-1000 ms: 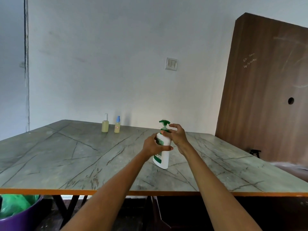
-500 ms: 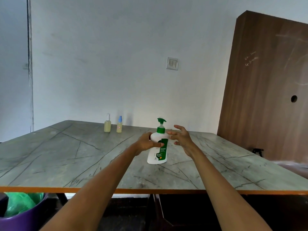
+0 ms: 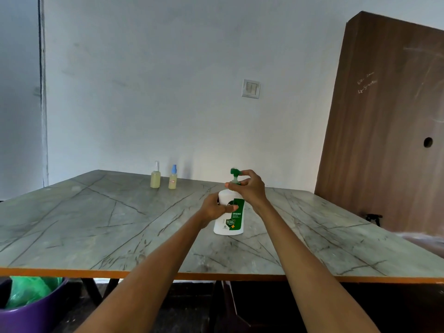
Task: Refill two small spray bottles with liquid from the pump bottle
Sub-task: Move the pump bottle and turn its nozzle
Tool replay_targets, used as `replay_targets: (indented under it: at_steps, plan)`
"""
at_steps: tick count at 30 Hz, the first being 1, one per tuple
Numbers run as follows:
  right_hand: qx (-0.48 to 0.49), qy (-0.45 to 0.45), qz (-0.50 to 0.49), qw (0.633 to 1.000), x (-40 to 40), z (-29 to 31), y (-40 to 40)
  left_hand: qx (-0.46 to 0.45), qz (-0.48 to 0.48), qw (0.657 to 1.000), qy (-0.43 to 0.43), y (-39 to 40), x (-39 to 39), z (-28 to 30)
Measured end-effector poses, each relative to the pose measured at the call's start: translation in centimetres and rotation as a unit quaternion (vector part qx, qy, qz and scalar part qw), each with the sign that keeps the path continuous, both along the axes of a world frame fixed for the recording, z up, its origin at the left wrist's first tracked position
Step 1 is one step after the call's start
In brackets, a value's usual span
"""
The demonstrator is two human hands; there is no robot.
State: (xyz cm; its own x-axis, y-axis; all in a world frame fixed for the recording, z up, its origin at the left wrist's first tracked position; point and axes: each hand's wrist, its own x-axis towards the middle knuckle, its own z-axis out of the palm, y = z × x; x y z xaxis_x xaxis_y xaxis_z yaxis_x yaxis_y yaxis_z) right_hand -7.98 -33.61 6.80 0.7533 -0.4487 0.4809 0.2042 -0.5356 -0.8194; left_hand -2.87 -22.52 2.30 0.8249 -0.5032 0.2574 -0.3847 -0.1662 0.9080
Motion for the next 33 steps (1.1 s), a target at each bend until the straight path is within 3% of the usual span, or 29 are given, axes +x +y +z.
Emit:
replay_targets:
  at_steps: [7, 14, 19, 24, 28, 33]
  plan:
    - [-0.011, 0.009, 0.032, 0.999, 0.2, 0.2, -0.7, -0.006, -0.018, 1.0, 0.003, 0.1, 0.5, -0.1]
    - [0.06, 0.074, 0.143, 0.985, 0.5, 0.8, -1.7, 0.007, -0.064, 0.997, 0.03, 0.6, 1.1, 0.5]
    - [-0.027, 0.041, 0.046, 0.998, 0.8, 1.2, -0.9, 0.007, -0.074, 0.997, 0.031, 0.5, 1.6, 0.5]
    - [-0.004, 0.087, 0.111, 0.99, 0.4, 2.3, -1.6, 0.007, -0.075, 0.997, 0.032, 0.6, 1.6, 0.3]
    - [-0.087, 0.089, 0.04, 0.991, -0.3, 2.1, -1.2, 0.008, -0.077, 0.997, 0.031, 0.6, 1.6, 0.3]
    - [-0.003, 0.111, 0.106, 0.988, -0.7, 2.4, -1.4, -0.001, -0.08, 0.996, 0.035, 0.6, 1.9, 0.1]
